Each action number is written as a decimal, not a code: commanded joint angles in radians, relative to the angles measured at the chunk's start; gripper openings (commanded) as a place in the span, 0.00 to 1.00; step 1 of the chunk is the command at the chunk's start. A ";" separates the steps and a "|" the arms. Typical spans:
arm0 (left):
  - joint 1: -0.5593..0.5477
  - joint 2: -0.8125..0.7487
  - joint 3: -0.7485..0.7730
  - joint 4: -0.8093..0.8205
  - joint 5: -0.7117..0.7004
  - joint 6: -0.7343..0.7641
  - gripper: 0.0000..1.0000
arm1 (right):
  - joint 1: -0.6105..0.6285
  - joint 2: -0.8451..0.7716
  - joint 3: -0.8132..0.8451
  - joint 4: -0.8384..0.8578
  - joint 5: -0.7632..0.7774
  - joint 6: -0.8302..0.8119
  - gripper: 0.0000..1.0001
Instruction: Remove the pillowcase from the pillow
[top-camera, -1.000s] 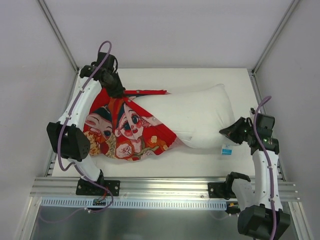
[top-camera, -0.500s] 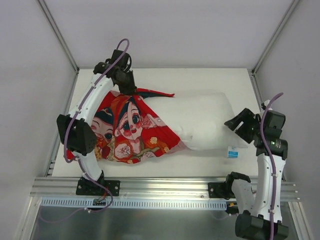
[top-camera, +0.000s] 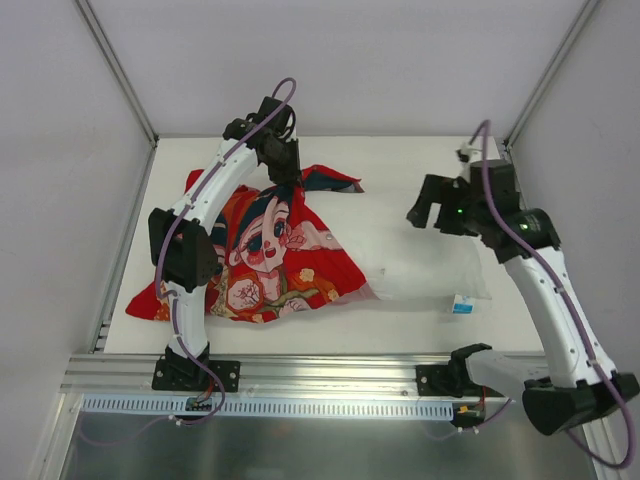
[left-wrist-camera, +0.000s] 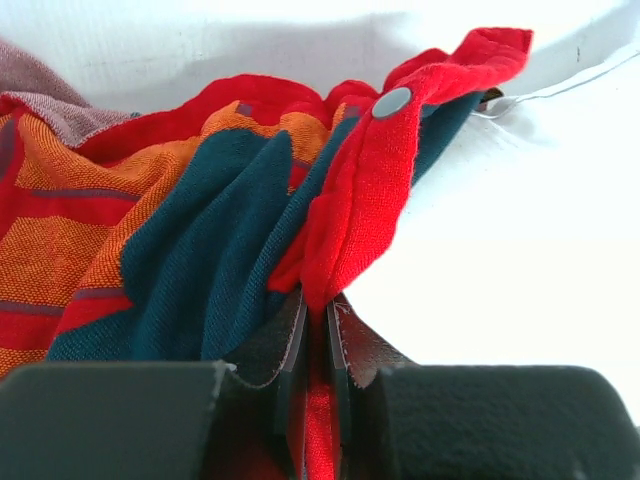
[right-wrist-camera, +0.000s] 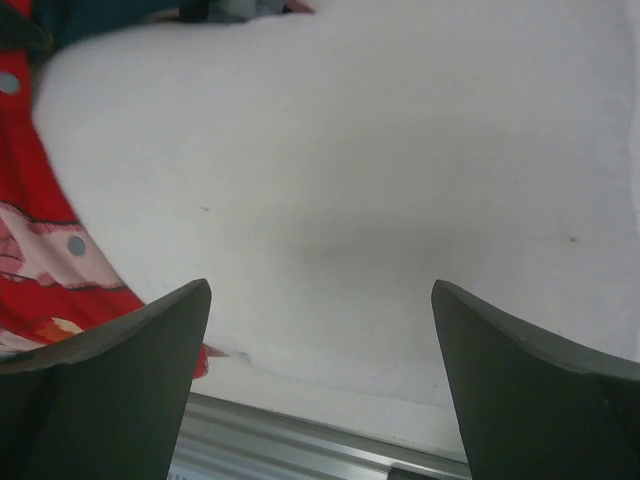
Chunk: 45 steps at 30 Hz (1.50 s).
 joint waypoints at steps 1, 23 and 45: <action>-0.005 -0.050 0.039 0.012 0.015 0.055 0.00 | 0.228 0.093 0.012 -0.041 0.159 -0.064 0.96; -0.400 -0.319 -0.045 -0.034 -0.107 0.141 0.88 | 0.107 0.329 -0.197 0.330 -0.132 0.273 0.01; -0.719 0.059 -0.087 0.015 -0.638 -0.181 0.87 | -0.055 0.134 -0.372 0.427 -0.185 0.425 0.01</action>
